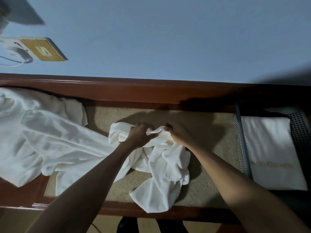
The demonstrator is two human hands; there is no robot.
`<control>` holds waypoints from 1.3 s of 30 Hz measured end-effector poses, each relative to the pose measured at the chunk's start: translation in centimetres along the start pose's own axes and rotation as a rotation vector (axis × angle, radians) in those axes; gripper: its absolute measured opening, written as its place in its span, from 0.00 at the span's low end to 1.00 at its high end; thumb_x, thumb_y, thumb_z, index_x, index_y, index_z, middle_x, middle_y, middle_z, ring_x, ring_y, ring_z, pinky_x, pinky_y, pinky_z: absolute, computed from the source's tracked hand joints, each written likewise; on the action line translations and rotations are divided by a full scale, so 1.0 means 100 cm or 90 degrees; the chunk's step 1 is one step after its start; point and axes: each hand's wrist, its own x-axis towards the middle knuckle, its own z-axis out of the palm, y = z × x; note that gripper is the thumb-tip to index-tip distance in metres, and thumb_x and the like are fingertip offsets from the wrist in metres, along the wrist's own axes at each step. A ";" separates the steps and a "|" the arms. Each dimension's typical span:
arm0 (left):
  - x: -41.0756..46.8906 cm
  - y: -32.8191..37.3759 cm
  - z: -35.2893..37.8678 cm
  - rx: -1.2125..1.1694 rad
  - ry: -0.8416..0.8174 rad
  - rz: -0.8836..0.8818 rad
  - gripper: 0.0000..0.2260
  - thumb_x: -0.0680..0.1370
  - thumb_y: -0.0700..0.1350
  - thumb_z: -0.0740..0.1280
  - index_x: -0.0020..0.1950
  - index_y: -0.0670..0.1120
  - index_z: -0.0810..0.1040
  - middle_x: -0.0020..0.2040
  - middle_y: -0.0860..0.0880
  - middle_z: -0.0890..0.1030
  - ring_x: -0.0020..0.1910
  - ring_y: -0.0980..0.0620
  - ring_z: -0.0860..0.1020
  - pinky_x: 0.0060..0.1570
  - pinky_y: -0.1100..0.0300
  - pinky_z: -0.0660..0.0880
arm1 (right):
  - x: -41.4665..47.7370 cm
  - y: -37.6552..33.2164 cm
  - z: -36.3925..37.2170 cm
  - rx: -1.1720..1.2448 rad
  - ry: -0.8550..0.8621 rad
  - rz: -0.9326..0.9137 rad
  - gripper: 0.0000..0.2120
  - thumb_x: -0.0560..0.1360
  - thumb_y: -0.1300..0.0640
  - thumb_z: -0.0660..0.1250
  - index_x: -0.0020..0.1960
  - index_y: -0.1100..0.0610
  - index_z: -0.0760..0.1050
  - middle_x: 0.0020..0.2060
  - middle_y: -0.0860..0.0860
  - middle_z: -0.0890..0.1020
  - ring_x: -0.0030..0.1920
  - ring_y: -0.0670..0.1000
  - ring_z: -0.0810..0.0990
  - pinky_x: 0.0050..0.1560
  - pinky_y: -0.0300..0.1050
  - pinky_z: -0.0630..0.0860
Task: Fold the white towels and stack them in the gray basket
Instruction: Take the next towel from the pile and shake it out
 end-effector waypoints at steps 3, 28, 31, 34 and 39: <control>-0.002 0.020 -0.032 -0.139 0.029 0.011 0.06 0.80 0.52 0.71 0.45 0.53 0.81 0.43 0.56 0.83 0.44 0.55 0.79 0.47 0.53 0.76 | 0.000 -0.027 -0.020 0.129 0.036 -0.028 0.07 0.81 0.57 0.65 0.46 0.59 0.75 0.37 0.48 0.78 0.37 0.45 0.75 0.41 0.46 0.71; -0.093 0.098 -0.316 -0.273 0.028 0.234 0.11 0.84 0.46 0.67 0.45 0.43 0.82 0.36 0.56 0.78 0.36 0.58 0.74 0.39 0.66 0.70 | -0.081 -0.278 -0.173 0.000 -0.001 -0.108 0.16 0.73 0.58 0.76 0.58 0.46 0.78 0.50 0.39 0.82 0.55 0.42 0.79 0.54 0.38 0.72; -0.106 0.097 -0.331 -0.189 0.007 0.246 0.10 0.83 0.45 0.68 0.45 0.44 0.85 0.37 0.56 0.82 0.38 0.60 0.77 0.42 0.65 0.72 | -0.097 -0.292 -0.157 0.087 -0.090 -0.120 0.03 0.76 0.54 0.75 0.46 0.48 0.82 0.38 0.37 0.82 0.46 0.40 0.79 0.54 0.40 0.73; -0.125 0.090 -0.339 -0.179 0.003 0.251 0.11 0.83 0.46 0.68 0.41 0.48 0.84 0.34 0.59 0.81 0.35 0.64 0.76 0.37 0.70 0.70 | -0.109 -0.300 -0.151 0.175 -0.105 -0.153 0.09 0.80 0.50 0.70 0.41 0.49 0.82 0.40 0.42 0.82 0.48 0.42 0.80 0.59 0.45 0.77; -0.146 0.079 -0.337 -0.359 -0.021 0.246 0.16 0.84 0.49 0.66 0.38 0.46 0.81 0.34 0.52 0.76 0.35 0.54 0.72 0.34 0.63 0.67 | -0.118 -0.315 -0.160 0.236 0.067 -0.211 0.11 0.80 0.47 0.70 0.42 0.52 0.80 0.38 0.46 0.79 0.42 0.46 0.76 0.52 0.42 0.73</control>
